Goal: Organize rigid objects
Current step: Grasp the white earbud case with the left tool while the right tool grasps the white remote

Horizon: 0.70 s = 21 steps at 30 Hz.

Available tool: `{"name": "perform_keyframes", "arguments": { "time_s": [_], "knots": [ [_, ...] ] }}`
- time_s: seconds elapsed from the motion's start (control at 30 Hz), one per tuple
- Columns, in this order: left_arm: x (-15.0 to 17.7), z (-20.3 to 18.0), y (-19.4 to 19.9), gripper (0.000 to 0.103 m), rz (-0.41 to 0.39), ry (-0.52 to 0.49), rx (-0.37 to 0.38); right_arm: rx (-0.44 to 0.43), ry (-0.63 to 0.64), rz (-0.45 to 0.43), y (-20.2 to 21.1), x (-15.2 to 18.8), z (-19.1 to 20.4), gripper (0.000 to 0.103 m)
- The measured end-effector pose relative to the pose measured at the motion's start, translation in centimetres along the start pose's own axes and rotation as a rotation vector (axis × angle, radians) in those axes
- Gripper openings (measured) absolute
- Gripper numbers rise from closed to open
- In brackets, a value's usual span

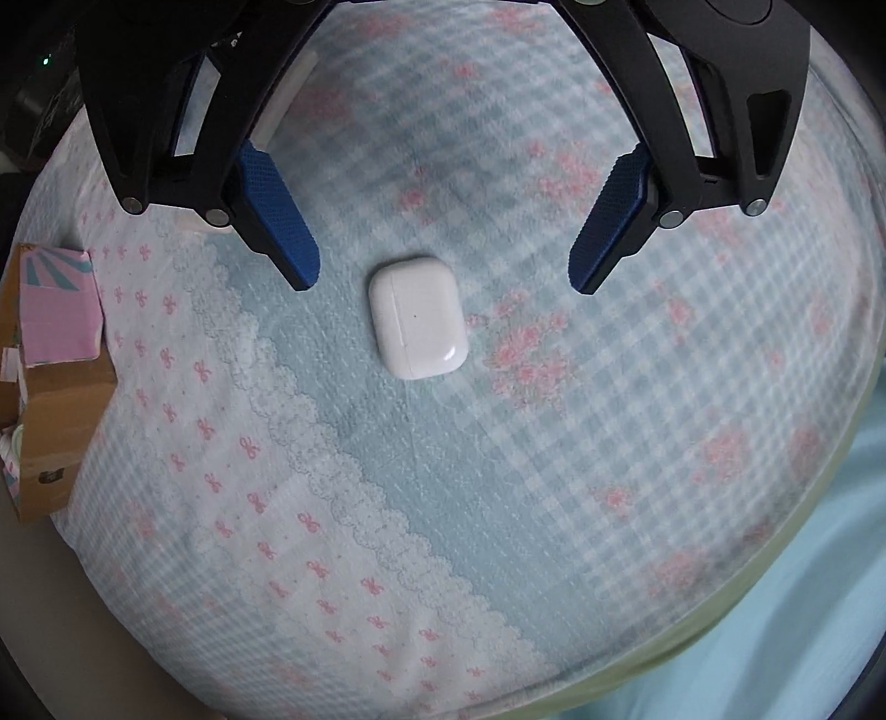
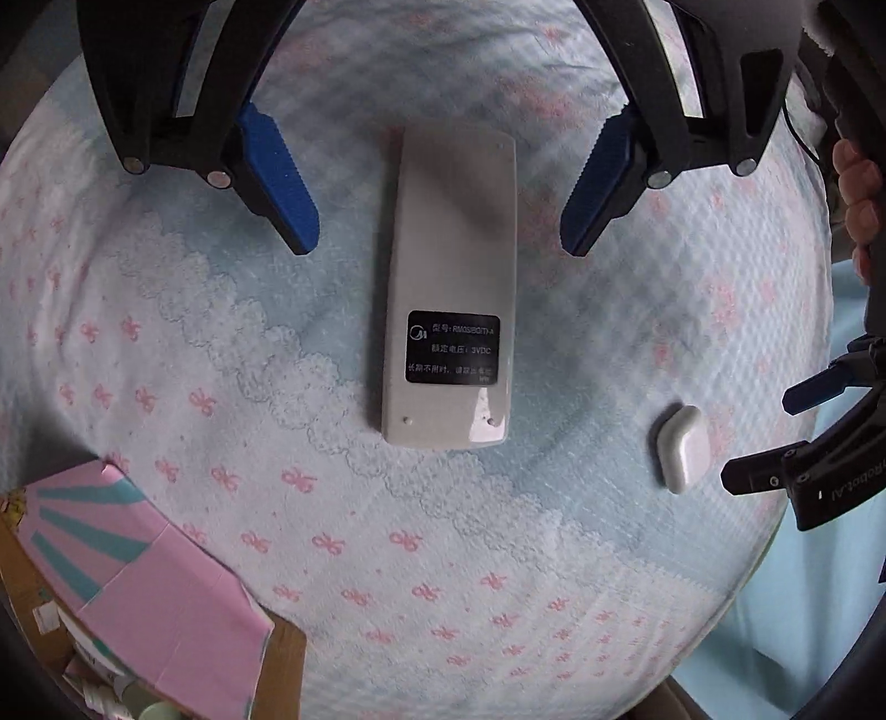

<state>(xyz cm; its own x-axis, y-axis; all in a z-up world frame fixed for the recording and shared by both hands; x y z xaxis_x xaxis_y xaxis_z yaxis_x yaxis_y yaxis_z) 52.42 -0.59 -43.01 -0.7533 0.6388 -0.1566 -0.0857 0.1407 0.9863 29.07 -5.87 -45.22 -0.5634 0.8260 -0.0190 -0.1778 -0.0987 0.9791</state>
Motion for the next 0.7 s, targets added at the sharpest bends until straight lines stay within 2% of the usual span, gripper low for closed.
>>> {"name": "perform_keyframes", "arguments": {
  "time_s": [0.13,0.33,0.5,0.57,0.63,0.7],
  "knots": [
    [-0.6,0.2,-3.1,0.085,0.038,-0.006,0.004,0.033,-0.017,0.017,-1.9,-0.2,0.6,0.083],
    [-1.5,0.4,-5.4,0.084,0.051,-0.008,0.003,0.083,-0.023,0.04,-3.6,-0.6,1.4,0.082],
    [-2.0,-0.7,-6.7,0.08,0.035,-0.053,-0.045,0.116,-0.046,0.051,-4.4,-0.9,1.4,0.079],
    [-1.9,-1.5,-6.7,0.07,0.014,-0.075,-0.049,0.144,-0.035,0.043,-4.5,-0.7,1.7,0.076],
    [-1.8,-2.4,-6.4,0.048,-0.005,-0.107,-0.046,0.154,-0.036,0.031,-4.6,-0.4,1.9,0.071],
    [-1.9,-3.3,-6.1,0.048,-0.014,-0.154,-0.072,0.151,-0.048,0.019,-4.3,-0.2,1.8,0.062]
  ]
}}
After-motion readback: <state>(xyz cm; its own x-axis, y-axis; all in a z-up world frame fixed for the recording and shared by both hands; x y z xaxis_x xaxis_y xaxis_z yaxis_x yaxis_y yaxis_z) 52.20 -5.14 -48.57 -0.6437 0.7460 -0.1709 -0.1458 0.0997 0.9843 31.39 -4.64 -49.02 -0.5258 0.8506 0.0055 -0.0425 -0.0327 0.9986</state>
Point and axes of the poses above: each gripper's, at about its wrist camera, not at the fingertips, and y roughly against the way its jaws point, z to its left, x to its underside, the point moved 1 cm from there along -y, roughly the way its jaws point, and after that the axes turned 1 degree about -z, right-handed, at the moved point
